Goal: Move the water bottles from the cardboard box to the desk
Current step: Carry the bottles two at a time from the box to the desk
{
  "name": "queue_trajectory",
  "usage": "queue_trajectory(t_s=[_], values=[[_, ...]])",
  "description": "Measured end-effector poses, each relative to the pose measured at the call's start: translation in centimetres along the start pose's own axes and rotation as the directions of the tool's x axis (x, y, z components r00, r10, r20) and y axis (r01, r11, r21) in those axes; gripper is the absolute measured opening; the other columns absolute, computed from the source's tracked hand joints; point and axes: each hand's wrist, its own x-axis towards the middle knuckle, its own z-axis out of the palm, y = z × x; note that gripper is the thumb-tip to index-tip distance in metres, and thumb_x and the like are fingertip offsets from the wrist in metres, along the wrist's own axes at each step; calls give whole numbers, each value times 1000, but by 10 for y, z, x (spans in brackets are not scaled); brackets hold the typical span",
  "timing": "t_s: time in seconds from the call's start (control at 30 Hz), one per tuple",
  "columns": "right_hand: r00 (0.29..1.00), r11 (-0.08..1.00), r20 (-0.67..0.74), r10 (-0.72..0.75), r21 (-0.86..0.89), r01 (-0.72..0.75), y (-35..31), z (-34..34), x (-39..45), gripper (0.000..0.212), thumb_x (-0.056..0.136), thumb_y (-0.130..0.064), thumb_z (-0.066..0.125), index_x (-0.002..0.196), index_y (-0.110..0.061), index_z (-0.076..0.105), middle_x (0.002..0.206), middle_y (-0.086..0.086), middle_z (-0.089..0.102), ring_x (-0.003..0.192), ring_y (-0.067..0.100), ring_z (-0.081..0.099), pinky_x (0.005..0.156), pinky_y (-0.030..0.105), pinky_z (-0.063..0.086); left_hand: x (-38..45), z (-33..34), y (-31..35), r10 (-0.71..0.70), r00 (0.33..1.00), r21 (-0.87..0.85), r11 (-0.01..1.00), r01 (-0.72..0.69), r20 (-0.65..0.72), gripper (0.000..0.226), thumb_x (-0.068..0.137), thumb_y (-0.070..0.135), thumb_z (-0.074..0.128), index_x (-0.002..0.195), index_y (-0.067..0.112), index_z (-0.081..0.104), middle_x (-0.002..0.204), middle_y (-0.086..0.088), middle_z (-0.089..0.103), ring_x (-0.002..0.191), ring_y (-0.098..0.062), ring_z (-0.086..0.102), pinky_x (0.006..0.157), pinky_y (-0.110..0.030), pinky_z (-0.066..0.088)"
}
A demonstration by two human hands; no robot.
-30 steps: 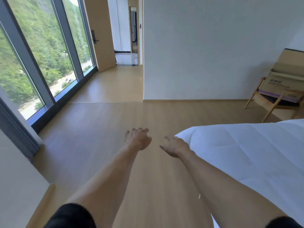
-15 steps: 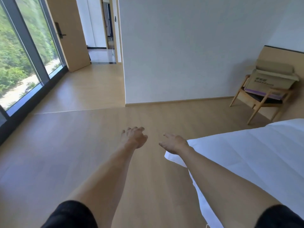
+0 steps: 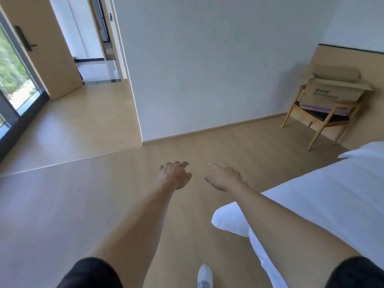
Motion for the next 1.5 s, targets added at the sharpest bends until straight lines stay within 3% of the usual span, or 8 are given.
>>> queue_trajectory(t_s=[0.47,0.87,1.3,1.5], values=[[996,995,44,74,65,-77,41,-68,293,62,95,-59,46,149,-30,39,147,10,49,136,30,45,108,41,38,305,-75,18,7,1000,105,994,-8,12,54,100,47,38,153,36,35,158,3,39,143,-25,37,114,-42,26],[977,975,49,210,67,-213,119,-119,444,60,97,-57,43,150,-29,37,144,11,50,134,31,46,106,42,38,503,-92,108,219,973,120,967,-226,66,55,100,46,37,154,36,35,154,4,43,141,-24,39,114,-41,28],[818,807,22,575,154,-571,270,-208,604,63,96,-57,47,152,-31,35,148,13,48,137,31,45,110,43,37,749,-113,273,526,835,142,825,-547,159,55,101,47,36,155,36,32,155,4,42,140,-24,40,113,-41,29],[744,724,-14,668,245,-645,325,-250,658,65,98,-58,46,155,-32,31,153,13,43,141,32,39,113,45,34,840,-126,353,621,757,165,741,-651,203,54,101,45,38,154,33,34,152,-1,46,136,-28,43,112,-44,32]])
